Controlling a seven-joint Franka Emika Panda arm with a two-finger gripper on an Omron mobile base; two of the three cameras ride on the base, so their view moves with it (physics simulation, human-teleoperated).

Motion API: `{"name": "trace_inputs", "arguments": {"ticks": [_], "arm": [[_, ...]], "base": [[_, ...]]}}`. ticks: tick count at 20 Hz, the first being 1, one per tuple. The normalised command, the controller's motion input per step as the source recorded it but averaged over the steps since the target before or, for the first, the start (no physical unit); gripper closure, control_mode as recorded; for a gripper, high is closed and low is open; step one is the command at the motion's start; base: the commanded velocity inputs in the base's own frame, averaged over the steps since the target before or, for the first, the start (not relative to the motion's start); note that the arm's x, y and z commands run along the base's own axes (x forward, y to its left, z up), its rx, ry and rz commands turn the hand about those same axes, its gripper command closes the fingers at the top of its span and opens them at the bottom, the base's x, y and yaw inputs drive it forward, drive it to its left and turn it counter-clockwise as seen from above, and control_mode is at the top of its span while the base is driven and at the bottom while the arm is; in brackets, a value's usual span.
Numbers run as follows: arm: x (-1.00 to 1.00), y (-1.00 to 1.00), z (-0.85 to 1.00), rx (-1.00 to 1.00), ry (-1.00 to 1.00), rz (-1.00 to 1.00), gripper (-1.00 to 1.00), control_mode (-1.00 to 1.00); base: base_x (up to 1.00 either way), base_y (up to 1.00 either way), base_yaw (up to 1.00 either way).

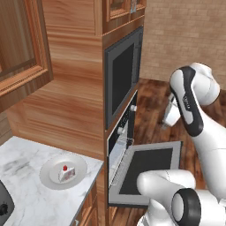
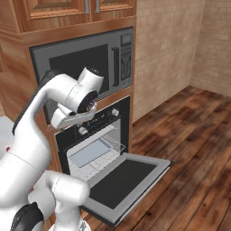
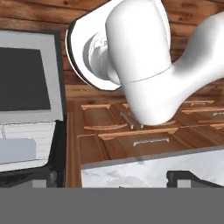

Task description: Take the baked cake out of the oven and place it on the plate for cooling. Then close the oven door.

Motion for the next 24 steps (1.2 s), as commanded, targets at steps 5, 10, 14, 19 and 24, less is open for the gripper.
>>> {"name": "trace_inputs", "arguments": {"ticks": [5,10,14,19,24], "arm": [[0.07,-0.51,0.00,-0.19,-0.03,-0.13,-1.00,-1.00],[0.18,-0.43,-0.11,-0.03,0.00,-0.04,-1.00,-1.00],[0.38,-0.38,-0.27,0.02,0.00,0.18,-1.00,-1.00],[0.47,-0.36,-0.35,0.03,-0.04,0.36,-1.00,-1.00],[0.57,-0.24,-0.45,0.00,-0.06,0.43,-1.00,-1.00]], "base": [[0.00,0.00,0.00],[0.00,0.00,0.00],[0.00,0.00,0.00],[0.00,0.00,0.00],[0.00,0.00,0.00]]}}
